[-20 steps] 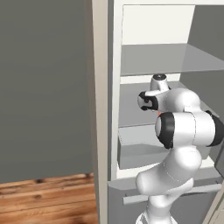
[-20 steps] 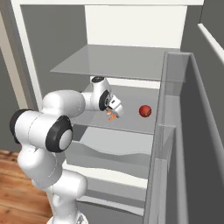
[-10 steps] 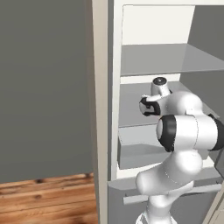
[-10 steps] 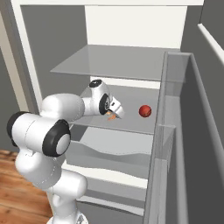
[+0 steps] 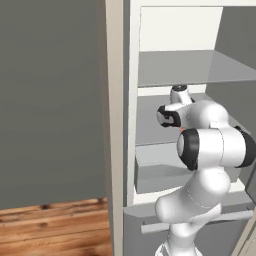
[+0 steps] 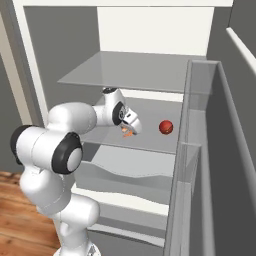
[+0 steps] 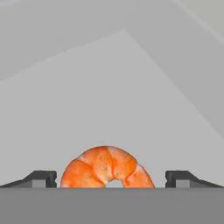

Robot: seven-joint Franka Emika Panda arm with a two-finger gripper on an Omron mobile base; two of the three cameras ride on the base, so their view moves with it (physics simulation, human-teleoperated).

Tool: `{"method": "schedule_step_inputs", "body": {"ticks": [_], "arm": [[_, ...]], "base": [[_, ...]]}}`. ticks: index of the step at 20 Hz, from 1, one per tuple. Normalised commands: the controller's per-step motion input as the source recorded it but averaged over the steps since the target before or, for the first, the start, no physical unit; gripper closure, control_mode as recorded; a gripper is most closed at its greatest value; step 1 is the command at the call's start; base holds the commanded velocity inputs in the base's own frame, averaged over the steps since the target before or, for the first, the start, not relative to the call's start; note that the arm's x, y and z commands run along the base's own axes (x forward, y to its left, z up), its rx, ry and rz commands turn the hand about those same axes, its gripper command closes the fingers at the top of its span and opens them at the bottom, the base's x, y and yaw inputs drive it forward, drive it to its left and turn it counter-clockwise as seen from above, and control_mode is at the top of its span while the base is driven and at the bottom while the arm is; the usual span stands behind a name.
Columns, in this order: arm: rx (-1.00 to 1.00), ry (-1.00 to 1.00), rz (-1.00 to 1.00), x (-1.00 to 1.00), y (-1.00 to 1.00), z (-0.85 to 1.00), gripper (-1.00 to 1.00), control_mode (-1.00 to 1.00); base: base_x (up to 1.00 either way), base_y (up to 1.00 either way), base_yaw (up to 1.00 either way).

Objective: Open the fridge, remove the pear, onion, and shrimp, and place them on any counter.

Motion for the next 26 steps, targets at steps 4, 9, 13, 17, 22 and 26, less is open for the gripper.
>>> {"method": "schedule_step_inputs", "body": {"ticks": [4, 9, 13, 17, 22, 26], "arm": [[0.03, 0.10, 0.00, -0.72, 0.05, -0.95, -1.00, -1.00], [0.01, 0.00, 0.00, -0.69, 0.15, -1.00, 1.00, -1.00], [0.02, 0.00, 0.00, -0.58, 0.22, -1.00, 1.00, -1.00], [0.09, 0.00, -0.01, -0.23, 0.05, -1.00, 1.00, -1.00], [0.04, -0.03, 0.00, -0.47, 0.01, -0.69, 1.00, -1.00], [0.00, -0.08, 0.00, -0.93, 0.00, -0.46, 1.00, -1.00]], "base": [[0.00, 0.00, 0.00], [0.00, 0.00, 0.00], [0.00, 0.00, 0.00], [0.00, 0.00, 0.00], [0.00, 0.00, 0.00], [0.00, 0.00, 0.00]]}}
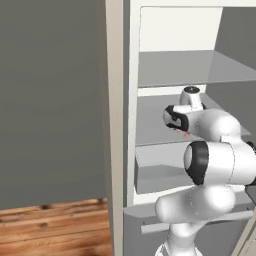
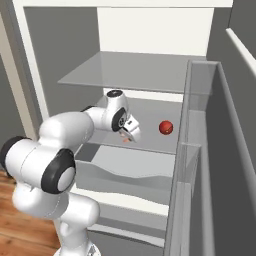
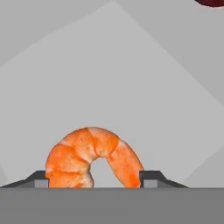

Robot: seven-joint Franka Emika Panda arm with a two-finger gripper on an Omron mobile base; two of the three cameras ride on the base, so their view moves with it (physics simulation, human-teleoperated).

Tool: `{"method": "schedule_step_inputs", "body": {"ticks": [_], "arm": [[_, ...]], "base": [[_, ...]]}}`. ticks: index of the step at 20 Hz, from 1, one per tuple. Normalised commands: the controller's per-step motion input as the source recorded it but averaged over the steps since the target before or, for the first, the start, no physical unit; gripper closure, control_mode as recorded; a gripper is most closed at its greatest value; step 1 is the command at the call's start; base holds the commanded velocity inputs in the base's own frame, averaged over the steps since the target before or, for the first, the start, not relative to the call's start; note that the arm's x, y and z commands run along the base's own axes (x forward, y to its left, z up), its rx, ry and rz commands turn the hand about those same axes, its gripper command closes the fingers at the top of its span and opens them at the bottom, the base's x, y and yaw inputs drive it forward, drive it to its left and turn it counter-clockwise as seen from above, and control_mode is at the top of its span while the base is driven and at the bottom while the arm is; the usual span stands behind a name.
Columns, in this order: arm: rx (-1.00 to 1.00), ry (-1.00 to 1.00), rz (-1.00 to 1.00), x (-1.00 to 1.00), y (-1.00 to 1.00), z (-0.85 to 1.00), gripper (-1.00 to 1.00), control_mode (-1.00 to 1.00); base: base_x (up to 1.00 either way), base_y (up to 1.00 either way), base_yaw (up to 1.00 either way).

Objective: Open the fridge, remove the pear, onion, and shrimp, and place them on any counter.

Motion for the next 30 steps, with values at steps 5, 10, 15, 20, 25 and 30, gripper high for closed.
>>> {"method": "schedule_step_inputs", "body": {"ticks": [5, 10, 15, 20, 25, 30], "arm": [[-0.04, -0.01, 0.00, -0.91, 0.00, -0.41, 1.00, -1.00], [-0.08, -0.17, 0.03, -0.76, 0.00, -0.07, 1.00, -1.00], [-0.09, -0.22, 0.08, -0.35, 0.00, 0.09, 1.00, -1.00], [-0.08, -0.09, 0.17, -0.21, 0.00, 0.25, 1.00, -1.00], [-0.05, 0.01, 0.21, -0.40, 0.00, 0.74, 1.00, -1.00], [-0.08, 0.00, 0.16, -0.80, 0.01, 0.60, 1.00, -1.00]], "base": [[0.00, 0.00, 0.00], [0.00, 0.00, 0.00], [0.00, 0.00, 0.00], [0.00, 0.00, 0.00], [0.00, 0.00, 0.00], [0.00, 0.00, 0.00]]}}
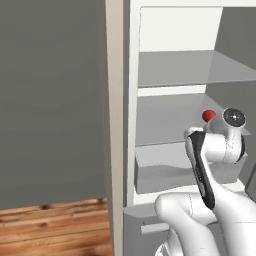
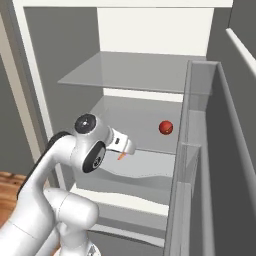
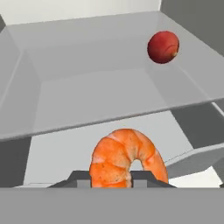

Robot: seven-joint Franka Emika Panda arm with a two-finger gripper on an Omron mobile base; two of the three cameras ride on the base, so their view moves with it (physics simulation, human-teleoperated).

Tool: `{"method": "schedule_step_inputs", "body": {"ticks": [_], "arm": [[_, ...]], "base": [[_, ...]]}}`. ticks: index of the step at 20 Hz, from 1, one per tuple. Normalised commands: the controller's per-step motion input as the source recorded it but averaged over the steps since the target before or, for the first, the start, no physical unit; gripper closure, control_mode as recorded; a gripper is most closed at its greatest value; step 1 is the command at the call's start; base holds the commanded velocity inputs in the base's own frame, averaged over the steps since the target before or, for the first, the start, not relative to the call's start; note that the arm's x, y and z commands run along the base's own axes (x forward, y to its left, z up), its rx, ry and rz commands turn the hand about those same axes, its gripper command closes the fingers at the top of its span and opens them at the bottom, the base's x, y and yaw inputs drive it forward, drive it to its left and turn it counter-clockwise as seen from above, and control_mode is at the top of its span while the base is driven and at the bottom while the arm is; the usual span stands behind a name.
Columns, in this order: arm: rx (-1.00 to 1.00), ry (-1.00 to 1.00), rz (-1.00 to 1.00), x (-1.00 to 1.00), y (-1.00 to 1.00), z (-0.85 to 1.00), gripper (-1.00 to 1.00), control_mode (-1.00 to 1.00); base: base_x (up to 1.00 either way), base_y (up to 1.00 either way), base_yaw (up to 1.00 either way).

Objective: Open the fridge, remove the pear, onion, and shrimp, and place them on any counter.

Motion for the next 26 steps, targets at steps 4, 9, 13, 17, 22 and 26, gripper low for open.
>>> {"method": "schedule_step_inputs", "body": {"ticks": [4, 9, 13, 17, 22, 26], "arm": [[-0.10, 0.02, 0.13, -0.92, 0.15, 0.41, 1.00, -1.00], [-0.06, 0.00, 0.12, -0.51, 0.26, 0.82, 1.00, -1.00], [-0.03, 0.01, 0.12, -0.35, 0.45, 0.99, 1.00, -1.00], [-0.01, 0.06, 0.13, -0.54, 0.61, 0.87, 1.00, -1.00], [-0.01, 0.08, 0.16, -0.63, 0.77, 0.62, 1.00, -1.00], [-0.03, 0.03, 0.10, -0.58, 0.49, 0.39, 1.00, -1.00]], "base": [[0.00, 0.00, 0.00], [0.00, 0.00, 0.00], [0.00, 0.00, 0.00], [0.00, 0.00, 0.00], [0.00, 0.00, 0.00], [0.00, 0.00, 0.00]]}}
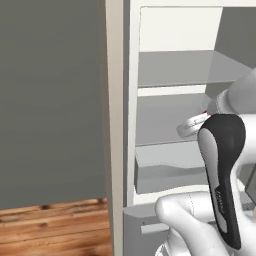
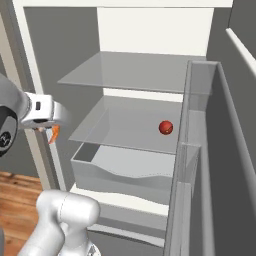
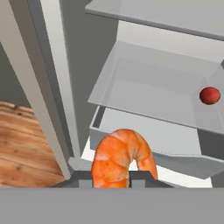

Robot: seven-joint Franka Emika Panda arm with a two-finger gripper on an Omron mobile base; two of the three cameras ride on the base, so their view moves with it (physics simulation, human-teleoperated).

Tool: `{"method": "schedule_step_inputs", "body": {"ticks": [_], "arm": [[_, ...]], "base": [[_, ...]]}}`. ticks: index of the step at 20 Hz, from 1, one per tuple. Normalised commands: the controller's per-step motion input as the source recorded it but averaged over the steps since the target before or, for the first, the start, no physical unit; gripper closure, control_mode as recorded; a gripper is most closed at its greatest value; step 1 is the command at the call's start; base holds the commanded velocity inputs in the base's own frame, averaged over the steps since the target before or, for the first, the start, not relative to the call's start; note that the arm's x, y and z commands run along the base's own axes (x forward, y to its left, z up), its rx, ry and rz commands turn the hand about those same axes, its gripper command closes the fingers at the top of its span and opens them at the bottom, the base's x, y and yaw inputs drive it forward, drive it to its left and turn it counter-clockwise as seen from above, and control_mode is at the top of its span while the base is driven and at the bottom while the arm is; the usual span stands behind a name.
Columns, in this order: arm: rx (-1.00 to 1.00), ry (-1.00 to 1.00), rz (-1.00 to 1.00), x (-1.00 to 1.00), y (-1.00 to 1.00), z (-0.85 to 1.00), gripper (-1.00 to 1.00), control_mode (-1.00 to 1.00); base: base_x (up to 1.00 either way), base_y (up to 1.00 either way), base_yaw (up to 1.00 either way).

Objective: Open the fridge, remove the pear, onion, and shrimp, and place them on any counter.

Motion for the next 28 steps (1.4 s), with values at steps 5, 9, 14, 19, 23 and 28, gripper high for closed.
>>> {"method": "schedule_step_inputs", "body": {"ticks": [5, 9, 14, 19, 23, 28], "arm": [[0.00, 0.02, 0.00, -0.23, 0.02, 0.03, 1.00, -1.00], [0.00, 0.00, 0.00, 0.00, -0.02, 0.00, 1.00, -1.00], [0.00, 0.00, 0.00, 0.00, -0.02, 0.00, 1.00, -1.00], [0.00, 0.00, 0.00, 0.00, 0.00, 0.00, 1.00, 1.00], [0.00, 0.00, 0.00, 0.00, 0.00, 0.00, 1.00, 1.00], [0.00, 0.00, 0.00, 0.00, 0.00, 0.00, 1.00, 1.00]], "base": [[0.00, 0.00, 0.00], [0.00, 0.00, 0.00], [0.00, 0.00, 0.00], [-0.17, 0.05, 0.02], [-0.46, 0.46, 0.30], [-0.40, 0.57, 0.64]]}}
